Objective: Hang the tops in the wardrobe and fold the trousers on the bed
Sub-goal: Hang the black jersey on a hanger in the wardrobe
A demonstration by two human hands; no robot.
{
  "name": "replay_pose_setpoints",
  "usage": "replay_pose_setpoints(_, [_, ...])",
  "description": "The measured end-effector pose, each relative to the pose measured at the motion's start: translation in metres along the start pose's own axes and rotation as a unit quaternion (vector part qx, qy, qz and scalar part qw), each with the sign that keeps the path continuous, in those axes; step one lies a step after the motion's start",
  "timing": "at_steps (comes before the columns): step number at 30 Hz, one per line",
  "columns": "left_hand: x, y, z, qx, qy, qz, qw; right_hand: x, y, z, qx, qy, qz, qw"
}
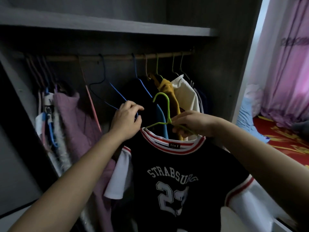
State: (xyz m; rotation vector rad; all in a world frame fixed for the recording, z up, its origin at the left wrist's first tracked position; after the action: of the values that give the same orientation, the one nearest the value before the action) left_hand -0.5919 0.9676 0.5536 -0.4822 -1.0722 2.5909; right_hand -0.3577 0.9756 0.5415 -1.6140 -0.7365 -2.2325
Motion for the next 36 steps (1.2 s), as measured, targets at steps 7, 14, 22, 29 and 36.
replay_pose_setpoints(7, [0.048, -0.046, 0.000, 0.185, -0.249, -0.024, 0.950, 0.031, -0.028, -0.024, 0.000, -0.163, 0.044, 0.986])
replay_pose_setpoints(14, [0.092, -0.080, 0.022, 0.134, -0.244, 0.042, 0.960, 0.093, -0.097, -0.012, -0.029, -0.237, 0.146, 0.960])
replay_pose_setpoints(22, [0.121, -0.150, 0.063, 0.001, -0.309, 0.118, 0.944, 0.181, -0.204, -0.012, 0.002, -0.307, 0.180, 0.935])
replay_pose_setpoints(29, [0.144, -0.160, 0.055, -0.058, -0.333, 0.084, 0.937, 0.165, -0.267, -0.024, -0.050, -0.136, 0.212, 0.966])
replay_pose_setpoints(36, [0.145, -0.159, 0.053, -0.083, -0.312, 0.092, 0.942, 0.140, -0.274, -0.040, -0.068, -0.040, 0.241, 0.967])
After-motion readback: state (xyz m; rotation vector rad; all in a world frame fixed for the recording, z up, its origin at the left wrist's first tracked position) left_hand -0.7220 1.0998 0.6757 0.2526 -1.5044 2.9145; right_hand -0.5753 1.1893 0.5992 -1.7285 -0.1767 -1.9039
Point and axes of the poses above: each hand's wrist, its own y-axis away from the middle knuckle, its own z-axis out of the back of the hand, x = y × z, the point moved 5 cm from there along -y, towards the middle knuckle, and after that the axes turned 1 degree about -z, right-handed, at the moved point
